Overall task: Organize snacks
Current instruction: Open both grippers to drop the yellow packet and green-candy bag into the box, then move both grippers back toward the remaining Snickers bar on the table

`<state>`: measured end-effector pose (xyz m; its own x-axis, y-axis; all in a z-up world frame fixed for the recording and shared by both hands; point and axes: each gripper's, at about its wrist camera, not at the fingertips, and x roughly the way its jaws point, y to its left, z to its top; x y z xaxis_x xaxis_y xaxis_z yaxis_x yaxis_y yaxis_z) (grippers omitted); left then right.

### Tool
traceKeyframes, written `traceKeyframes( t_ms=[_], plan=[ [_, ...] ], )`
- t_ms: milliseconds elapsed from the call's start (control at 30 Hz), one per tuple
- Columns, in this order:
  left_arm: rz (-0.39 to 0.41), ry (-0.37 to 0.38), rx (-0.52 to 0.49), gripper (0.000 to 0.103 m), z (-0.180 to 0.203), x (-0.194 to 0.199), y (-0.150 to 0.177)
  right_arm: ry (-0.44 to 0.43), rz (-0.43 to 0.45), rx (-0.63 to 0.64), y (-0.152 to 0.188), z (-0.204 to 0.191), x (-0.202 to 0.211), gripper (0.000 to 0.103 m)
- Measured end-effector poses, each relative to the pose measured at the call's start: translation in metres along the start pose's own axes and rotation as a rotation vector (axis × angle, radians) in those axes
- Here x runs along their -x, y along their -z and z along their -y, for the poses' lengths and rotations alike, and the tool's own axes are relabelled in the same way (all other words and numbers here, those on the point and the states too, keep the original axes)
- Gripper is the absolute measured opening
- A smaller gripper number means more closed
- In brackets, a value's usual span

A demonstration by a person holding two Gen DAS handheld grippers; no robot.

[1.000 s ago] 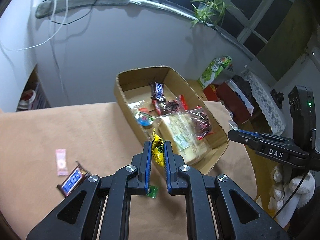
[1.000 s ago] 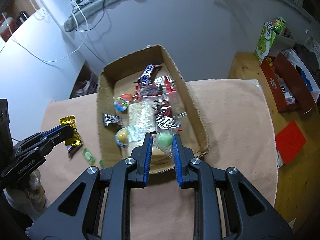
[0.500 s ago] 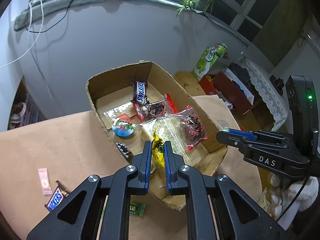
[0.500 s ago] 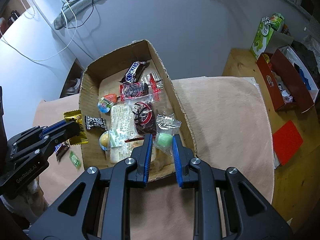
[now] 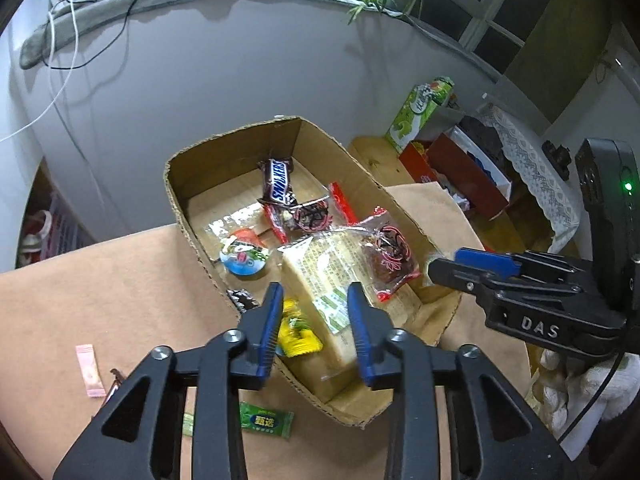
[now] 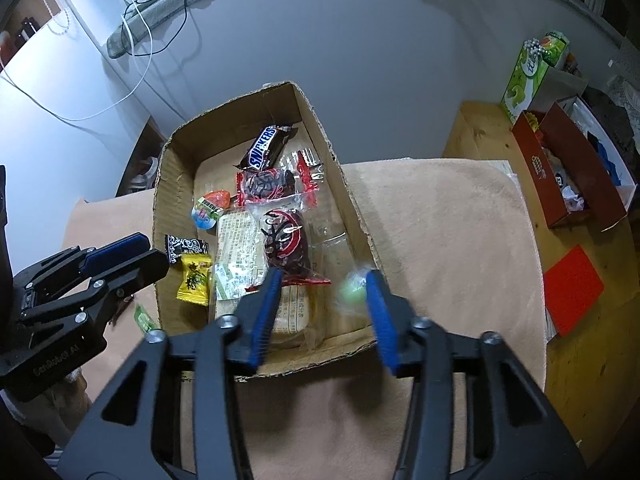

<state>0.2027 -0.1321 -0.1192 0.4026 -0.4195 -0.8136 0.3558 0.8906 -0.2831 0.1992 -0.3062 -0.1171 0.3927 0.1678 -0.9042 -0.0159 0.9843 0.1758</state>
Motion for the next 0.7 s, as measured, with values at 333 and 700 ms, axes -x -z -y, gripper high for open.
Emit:
traceKeyframes(
  t_ms=[333,700],
  plan=[
    [0.023,-0.008,0.032,0.032,-0.015,0.013,0.002,-0.032,0.013,0.014,0.002,-0.013,0.007,0.047],
    [0.07,-0.064,0.084,0.032,-0.069,0.056,0.019,-0.117,0.053,0.081,0.015,-0.054,0.029,0.047]
  ],
)
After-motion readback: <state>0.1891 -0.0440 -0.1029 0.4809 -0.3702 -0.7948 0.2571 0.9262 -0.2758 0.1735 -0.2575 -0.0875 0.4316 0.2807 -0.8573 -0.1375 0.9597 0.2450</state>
